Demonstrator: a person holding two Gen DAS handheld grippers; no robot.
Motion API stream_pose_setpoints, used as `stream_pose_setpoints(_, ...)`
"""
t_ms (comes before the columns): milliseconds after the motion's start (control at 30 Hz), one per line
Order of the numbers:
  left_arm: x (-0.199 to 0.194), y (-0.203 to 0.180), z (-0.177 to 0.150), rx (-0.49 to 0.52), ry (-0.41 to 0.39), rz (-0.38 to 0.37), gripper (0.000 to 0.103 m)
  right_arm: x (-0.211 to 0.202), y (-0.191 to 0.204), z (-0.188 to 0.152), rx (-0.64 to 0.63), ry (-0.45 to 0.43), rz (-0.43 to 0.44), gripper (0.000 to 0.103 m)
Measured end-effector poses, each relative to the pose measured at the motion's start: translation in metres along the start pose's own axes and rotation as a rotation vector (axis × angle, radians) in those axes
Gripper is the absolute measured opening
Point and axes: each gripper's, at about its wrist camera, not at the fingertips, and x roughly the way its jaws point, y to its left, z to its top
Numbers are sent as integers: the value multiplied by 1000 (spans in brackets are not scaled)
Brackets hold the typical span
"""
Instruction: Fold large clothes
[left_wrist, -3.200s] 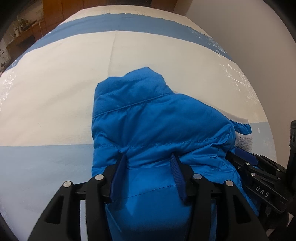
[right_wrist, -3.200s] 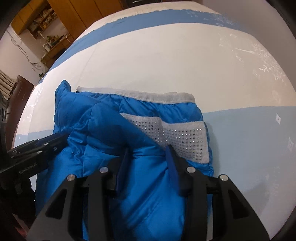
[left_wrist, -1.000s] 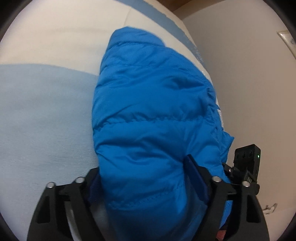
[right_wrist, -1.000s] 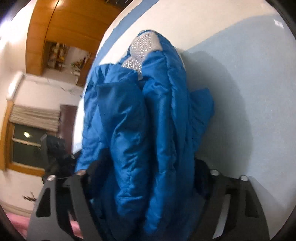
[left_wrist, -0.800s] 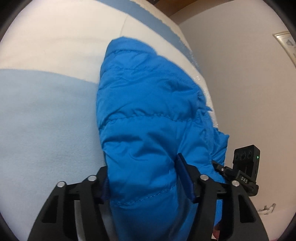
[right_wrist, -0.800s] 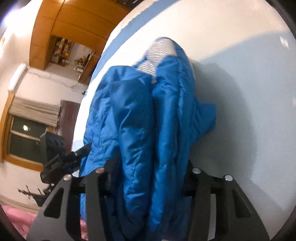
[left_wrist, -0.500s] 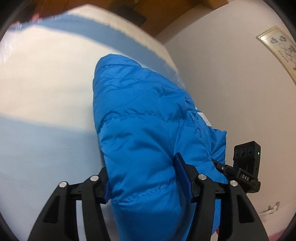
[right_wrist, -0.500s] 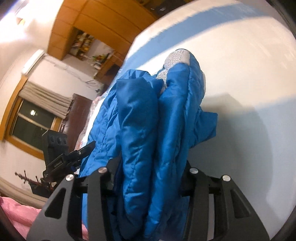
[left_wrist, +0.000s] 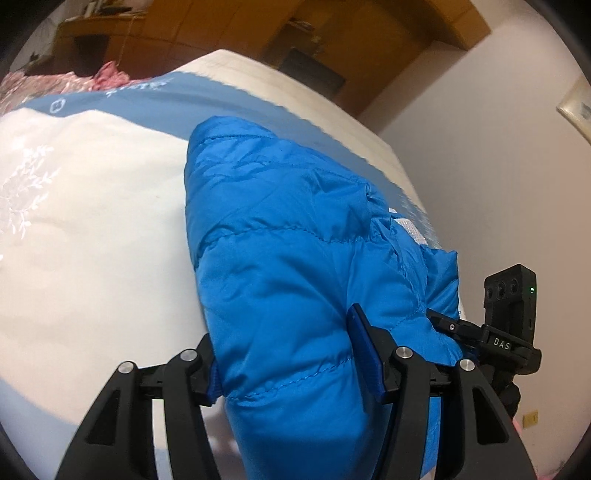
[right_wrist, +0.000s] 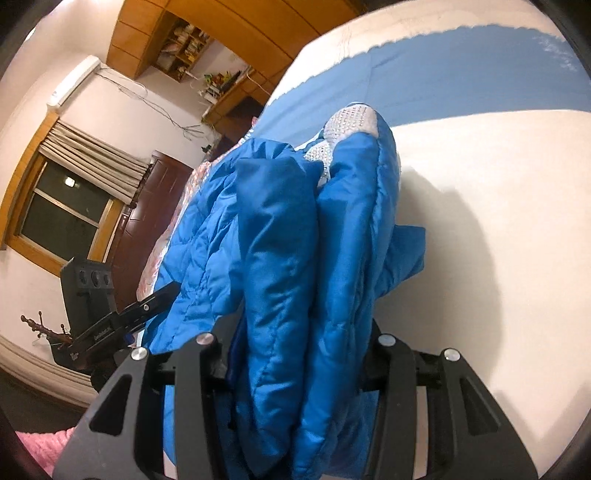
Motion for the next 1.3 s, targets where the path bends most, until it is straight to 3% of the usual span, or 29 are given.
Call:
stream_pose_setpoints(133, 21, 30, -5, -26, 31, 26, 63, 23, -26, 1, 41, 26, 6, 51)
stream_pose_setpoints(300, 31, 39, -11, -26, 18, 39, 68, 28, -46, -11, 115, 30, 48, 63)
stream_pose_setpoints(433, 25, 37, -6, -32, 45, 57, 68, 15, -31, -7, 98, 31, -33, 68)
stream_pose_setpoints(533, 8, 30, -4, -28, 47, 111, 66, -18, -6, -10, 44, -5, -120, 68)
stream_pose_setpoints(667, -19, 12, -8, 22, -23, 198, 66, -56, 37, -23, -56, -71, -215, 67)
stream_pose_setpoints(800, -42, -11, -26, 53, -67, 318, 66, -55, 63, -52, -120, -33, -287, 49)
stream_pose_setpoints(867, -39, -13, -30, 49, -65, 339, 66, -48, 67, -66, -126, -12, -333, 41)
stream_pose_setpoints(1167, -4, 3, -57, 97, -11, 371, 68, -13, 23, -96, -75, 44, -430, 40)
stream_pose_setpoints(1300, 7, 6, -61, 116, -3, 374, 68, 7, 1, -104, -31, 46, -444, 49)
